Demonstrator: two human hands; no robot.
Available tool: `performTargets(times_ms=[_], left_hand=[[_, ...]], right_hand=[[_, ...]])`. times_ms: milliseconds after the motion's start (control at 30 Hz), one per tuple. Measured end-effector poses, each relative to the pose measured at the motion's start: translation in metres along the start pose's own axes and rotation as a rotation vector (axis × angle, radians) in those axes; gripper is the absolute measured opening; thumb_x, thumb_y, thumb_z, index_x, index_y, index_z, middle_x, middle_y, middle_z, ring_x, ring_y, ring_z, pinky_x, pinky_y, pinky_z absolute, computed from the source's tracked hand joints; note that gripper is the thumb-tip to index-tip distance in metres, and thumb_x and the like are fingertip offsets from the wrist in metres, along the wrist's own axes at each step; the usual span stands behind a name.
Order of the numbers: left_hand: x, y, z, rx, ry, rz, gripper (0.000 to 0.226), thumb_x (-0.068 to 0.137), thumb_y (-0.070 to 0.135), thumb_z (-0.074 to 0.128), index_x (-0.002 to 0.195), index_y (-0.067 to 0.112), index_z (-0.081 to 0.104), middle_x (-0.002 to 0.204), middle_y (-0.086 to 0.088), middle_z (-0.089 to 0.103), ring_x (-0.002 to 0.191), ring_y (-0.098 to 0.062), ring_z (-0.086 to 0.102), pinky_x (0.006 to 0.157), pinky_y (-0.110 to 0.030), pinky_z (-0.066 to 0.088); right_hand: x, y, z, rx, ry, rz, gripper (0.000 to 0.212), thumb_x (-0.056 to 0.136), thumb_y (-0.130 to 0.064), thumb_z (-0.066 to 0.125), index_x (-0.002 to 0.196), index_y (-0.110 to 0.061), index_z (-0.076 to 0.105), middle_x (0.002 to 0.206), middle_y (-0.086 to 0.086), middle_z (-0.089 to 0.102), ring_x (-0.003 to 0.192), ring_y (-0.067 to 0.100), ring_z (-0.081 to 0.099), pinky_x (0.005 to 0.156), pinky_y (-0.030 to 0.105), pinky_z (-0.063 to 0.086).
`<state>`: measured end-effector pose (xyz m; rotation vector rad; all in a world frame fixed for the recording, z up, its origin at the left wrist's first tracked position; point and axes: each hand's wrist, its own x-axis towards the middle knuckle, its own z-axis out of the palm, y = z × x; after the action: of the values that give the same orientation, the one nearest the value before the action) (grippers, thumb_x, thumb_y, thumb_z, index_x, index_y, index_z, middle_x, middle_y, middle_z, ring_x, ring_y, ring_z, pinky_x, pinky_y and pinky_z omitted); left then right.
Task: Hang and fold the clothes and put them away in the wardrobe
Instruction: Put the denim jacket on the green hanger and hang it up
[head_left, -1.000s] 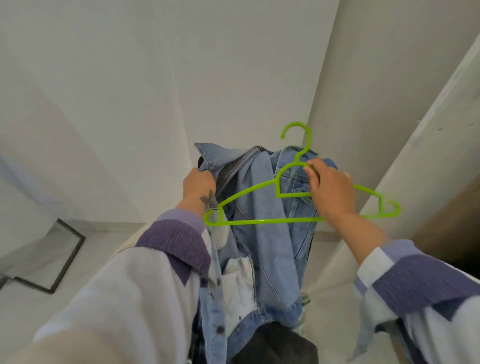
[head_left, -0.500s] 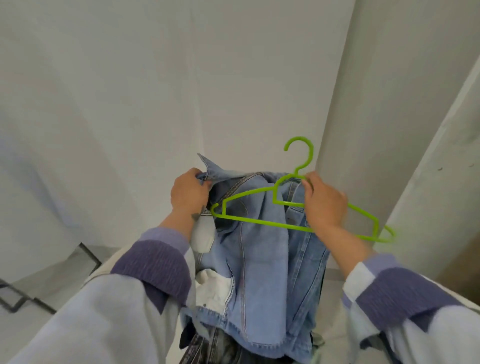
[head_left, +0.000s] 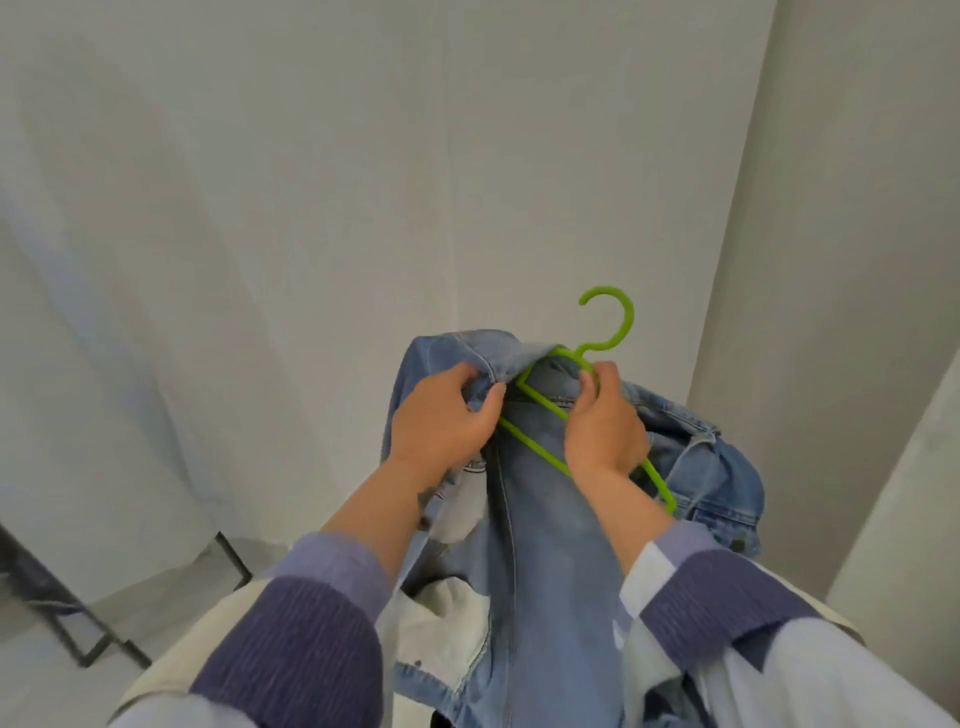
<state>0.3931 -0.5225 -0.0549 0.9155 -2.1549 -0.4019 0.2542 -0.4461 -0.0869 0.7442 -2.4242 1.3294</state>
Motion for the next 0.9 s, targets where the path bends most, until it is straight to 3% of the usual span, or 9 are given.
performTargets(times_ms=[100,233,367,433,500,600,667,800,900], left_hand=[[0.005,0.001,-0.005,0.056,0.054,0.072,0.031,0.095,0.041,0.044,0.106,0.017,0.059,0.11,-0.001,0.06,0.107,-0.024,0.054,0.079,-0.036,0.045],[0.028,0.007,-0.011,0.282,0.148,0.18,0.052,0.097,0.037,0.039,0.142,0.013,0.034,0.147,-0.006,0.034,0.139,-0.025,0.026,0.113,-0.05,0.02],[0.055,0.028,-0.03,0.374,0.209,0.345,0.061,0.096,0.052,0.029,0.146,0.017,0.028,0.15,-0.002,0.029,0.145,-0.023,0.016,0.113,-0.058,-0.001],[0.068,0.043,-0.045,0.413,0.238,0.398,0.055,0.094,0.053,0.029,0.128,0.012,0.046,0.128,-0.007,0.048,0.127,-0.031,0.04,0.112,-0.056,0.013],[0.074,0.055,-0.055,0.408,0.243,0.417,0.047,0.094,0.05,0.036,0.109,0.008,0.052,0.108,-0.011,0.055,0.105,-0.033,0.048,0.095,-0.045,0.03],[0.072,0.059,-0.053,0.375,0.253,0.385,0.035,0.095,0.043,0.044,0.1,0.009,0.052,0.102,-0.01,0.056,0.1,-0.032,0.047,0.082,-0.041,0.03],[0.068,0.055,-0.05,0.388,0.247,0.342,0.034,0.095,0.043,0.043,0.099,0.01,0.052,0.103,-0.01,0.057,0.102,-0.032,0.046,0.083,-0.042,0.03],[0.066,0.042,-0.05,0.396,0.256,0.252,0.035,0.095,0.042,0.044,0.099,0.009,0.052,0.106,-0.013,0.057,0.105,-0.034,0.046,0.086,-0.044,0.031],[0.064,0.033,-0.049,0.398,0.286,0.224,0.035,0.095,0.043,0.044,0.097,0.009,0.052,0.104,-0.014,0.057,0.103,-0.034,0.046,0.086,-0.045,0.031]], right_hand=[[0.011,-0.01,-0.018,0.073,0.057,-0.095,0.031,0.101,-0.039,0.029,0.116,-0.022,0.051,0.089,0.013,0.069,0.083,0.037,0.063,0.06,0.035,0.036],[0.023,-0.026,-0.044,0.135,0.106,-0.199,0.028,0.101,-0.039,0.031,0.111,-0.022,0.052,0.088,0.006,0.069,0.08,0.033,0.062,0.058,0.034,0.037],[0.046,-0.036,-0.072,0.208,0.15,-0.253,0.026,0.1,-0.041,0.032,0.105,-0.024,0.051,0.084,0.005,0.069,0.078,0.034,0.061,0.057,0.032,0.031],[0.058,-0.041,-0.089,0.197,0.168,-0.299,0.024,0.1,-0.041,0.033,0.102,-0.025,0.051,0.08,0.002,0.068,0.073,0.029,0.059,0.056,0.032,0.03],[0.066,-0.043,-0.099,0.224,0.139,-0.359,0.022,0.099,-0.04,0.037,0.1,-0.025,0.053,0.075,0.0,0.066,0.068,0.025,0.057,0.055,0.032,0.031],[0.065,-0.035,-0.105,0.341,0.101,-0.412,0.017,0.097,-0.036,0.046,0.101,-0.025,0.058,0.078,-0.001,0.063,0.079,0.022,0.055,0.068,0.038,0.044],[0.059,-0.016,-0.101,0.267,0.169,-0.409,0.019,0.094,-0.034,0.051,0.11,-0.026,0.06,0.094,-0.001,0.06,0.094,0.019,0.046,0.08,0.038,0.04],[0.027,0.043,-0.081,0.101,0.278,-0.165,0.033,0.086,-0.037,0.062,0.112,-0.018,0.053,0.113,0.005,0.051,0.107,0.025,0.044,0.084,0.037,0.036],[0.004,0.079,-0.064,0.029,0.127,0.016,0.041,0.083,-0.039,0.066,0.11,-0.014,0.049,0.117,0.006,0.048,0.113,0.029,0.045,0.086,0.042,0.04]])
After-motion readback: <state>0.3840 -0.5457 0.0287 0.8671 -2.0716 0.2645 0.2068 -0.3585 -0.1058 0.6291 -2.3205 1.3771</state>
